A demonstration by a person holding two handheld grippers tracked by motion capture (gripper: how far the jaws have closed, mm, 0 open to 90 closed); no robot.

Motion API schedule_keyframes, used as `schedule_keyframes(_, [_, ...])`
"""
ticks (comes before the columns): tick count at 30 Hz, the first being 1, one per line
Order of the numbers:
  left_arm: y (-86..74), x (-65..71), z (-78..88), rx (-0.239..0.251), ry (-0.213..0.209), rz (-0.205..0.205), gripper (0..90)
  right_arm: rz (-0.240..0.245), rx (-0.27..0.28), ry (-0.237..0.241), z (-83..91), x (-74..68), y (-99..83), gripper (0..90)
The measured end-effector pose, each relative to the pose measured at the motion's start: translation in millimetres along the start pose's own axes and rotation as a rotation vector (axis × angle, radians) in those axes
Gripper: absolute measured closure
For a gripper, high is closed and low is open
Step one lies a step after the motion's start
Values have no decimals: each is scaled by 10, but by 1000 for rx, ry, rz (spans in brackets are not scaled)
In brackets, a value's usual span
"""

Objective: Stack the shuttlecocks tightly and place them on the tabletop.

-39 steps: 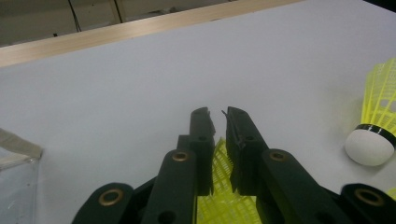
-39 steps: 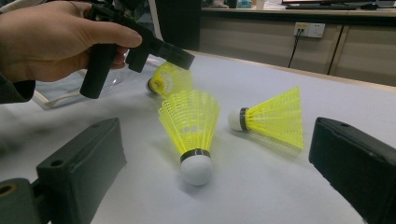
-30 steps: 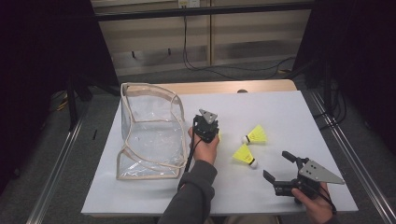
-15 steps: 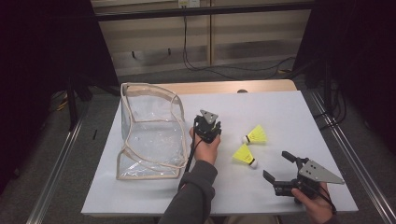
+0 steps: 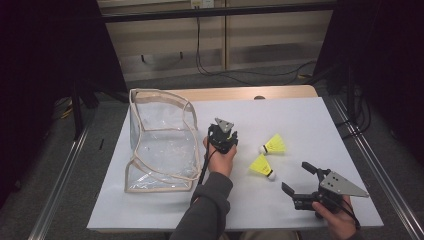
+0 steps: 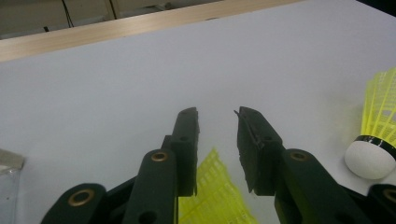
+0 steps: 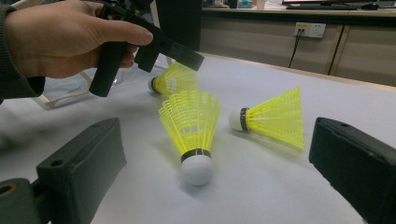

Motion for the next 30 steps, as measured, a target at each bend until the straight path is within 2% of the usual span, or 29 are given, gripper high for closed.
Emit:
schedule_keyframes(8, [9, 11, 31, -1, -8, 13, 657, 1, -2, 2, 1, -1, -1, 27])
schedule_keyframes(17, [58, 20, 114, 21, -8, 29, 533, 0, -2, -1, 3, 2, -4, 27])
schedule_keyframes(24, [80, 77, 204, 19, -41, 25, 512, 4, -1, 0, -1, -5, -2, 27])
schedule_keyframes(26, [75, 85, 218, 12, -49, 36, 508, 2, -1, 0, 1, -5, -1, 27])
schedule_keyframes(29, [79, 109, 249, 11, -62, 25, 529, 1, -1, 0, 1, -4, -3, 27])
schedule_keyframes(30, [85, 120, 260, 14, -64, 25, 560, 0, -2, -1, 0, -3, -5, 27])
Point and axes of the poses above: each handheld gripper's, and its own axes: z roughly backward along the jaws, y roughly out of its top, x roughly to its right, the point moved 8 cm from there along -z, roughly forward along the jaws, and after that the axes turned 4 degrees about z, right-handed, at the moved point
